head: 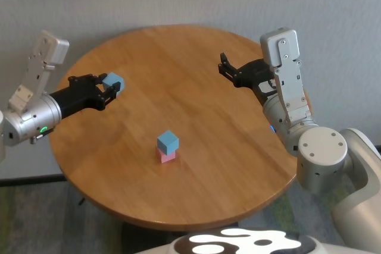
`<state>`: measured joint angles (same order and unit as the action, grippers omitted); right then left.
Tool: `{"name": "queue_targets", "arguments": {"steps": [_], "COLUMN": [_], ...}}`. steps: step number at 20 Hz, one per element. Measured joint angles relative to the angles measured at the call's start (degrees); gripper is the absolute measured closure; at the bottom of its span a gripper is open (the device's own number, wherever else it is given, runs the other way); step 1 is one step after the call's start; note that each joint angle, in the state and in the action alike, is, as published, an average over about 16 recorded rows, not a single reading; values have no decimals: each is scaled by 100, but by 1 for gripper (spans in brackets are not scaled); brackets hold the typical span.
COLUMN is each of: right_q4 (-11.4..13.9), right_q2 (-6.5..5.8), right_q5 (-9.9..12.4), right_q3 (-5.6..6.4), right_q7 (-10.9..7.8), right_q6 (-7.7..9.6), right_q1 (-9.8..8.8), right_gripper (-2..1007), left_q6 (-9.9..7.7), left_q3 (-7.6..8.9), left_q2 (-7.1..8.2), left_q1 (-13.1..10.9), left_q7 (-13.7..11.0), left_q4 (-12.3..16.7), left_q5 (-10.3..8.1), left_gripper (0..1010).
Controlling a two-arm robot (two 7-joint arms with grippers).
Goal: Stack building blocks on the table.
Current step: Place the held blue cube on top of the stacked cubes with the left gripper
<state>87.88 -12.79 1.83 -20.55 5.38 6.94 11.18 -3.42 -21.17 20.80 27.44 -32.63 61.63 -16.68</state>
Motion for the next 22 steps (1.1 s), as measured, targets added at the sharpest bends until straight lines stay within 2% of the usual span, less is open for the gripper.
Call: {"name": "queue_targets", "arguments": {"steps": [6, 11, 16, 22], "right_q4": [0, 0, 0, 0], "right_q2": [0, 0, 0, 0], "right_q5": [0, 0, 0, 0], "right_q3": [0, 0, 0, 0], "right_q7": [0, 0, 0, 0], "right_q6": [0, 0, 0, 0], "right_q1": [0, 0, 0, 0], "right_gripper": [0, 0, 0, 0], "left_q6": [-176, -272, -324, -361], "left_q3": [-73, -223, -475, -766], "left_q2": [437, 682, 828, 852], "left_q1": [-426, -660, -708, -592], "left_q7": [-466, -861, -1187, -1412], "left_q4": [1048, 1642, 1926, 1873], "left_q5": [-224, -415, -477, -476], "left_gripper": [611, 611, 611, 611]}}
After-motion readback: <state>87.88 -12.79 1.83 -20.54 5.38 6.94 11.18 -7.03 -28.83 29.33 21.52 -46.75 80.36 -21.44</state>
